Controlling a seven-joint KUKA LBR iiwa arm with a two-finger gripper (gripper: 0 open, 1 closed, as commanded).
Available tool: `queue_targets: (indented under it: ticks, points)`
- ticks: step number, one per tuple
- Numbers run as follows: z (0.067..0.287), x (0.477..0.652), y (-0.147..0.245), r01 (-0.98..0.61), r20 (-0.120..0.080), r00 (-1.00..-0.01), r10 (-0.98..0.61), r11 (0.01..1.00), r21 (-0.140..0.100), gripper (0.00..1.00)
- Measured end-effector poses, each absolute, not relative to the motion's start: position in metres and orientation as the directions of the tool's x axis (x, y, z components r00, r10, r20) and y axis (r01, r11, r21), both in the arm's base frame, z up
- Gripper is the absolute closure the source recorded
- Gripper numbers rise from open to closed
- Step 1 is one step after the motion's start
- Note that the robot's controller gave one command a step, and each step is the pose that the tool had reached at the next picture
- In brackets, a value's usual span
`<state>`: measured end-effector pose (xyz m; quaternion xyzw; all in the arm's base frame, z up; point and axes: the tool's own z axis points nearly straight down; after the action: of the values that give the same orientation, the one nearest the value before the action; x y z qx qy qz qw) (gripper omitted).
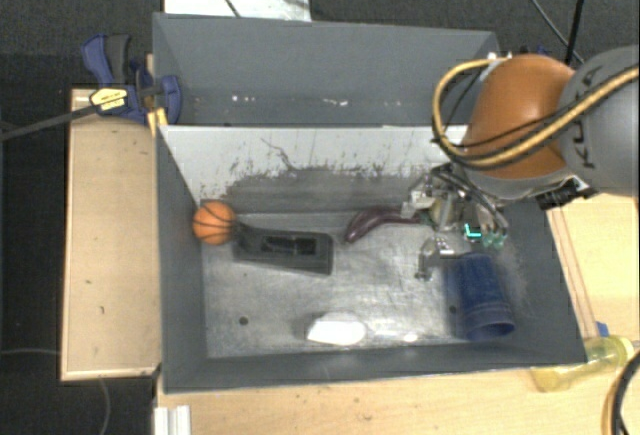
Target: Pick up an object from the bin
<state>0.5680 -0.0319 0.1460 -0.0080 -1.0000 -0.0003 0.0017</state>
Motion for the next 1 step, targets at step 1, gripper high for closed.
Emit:
queue_targets:
  ticks: [1]
  points:
    - [0.1492, 0.5698, -0.0319, 0.015, -0.003, -1.000, 0.015, 1.000, 0.000, 0.00]
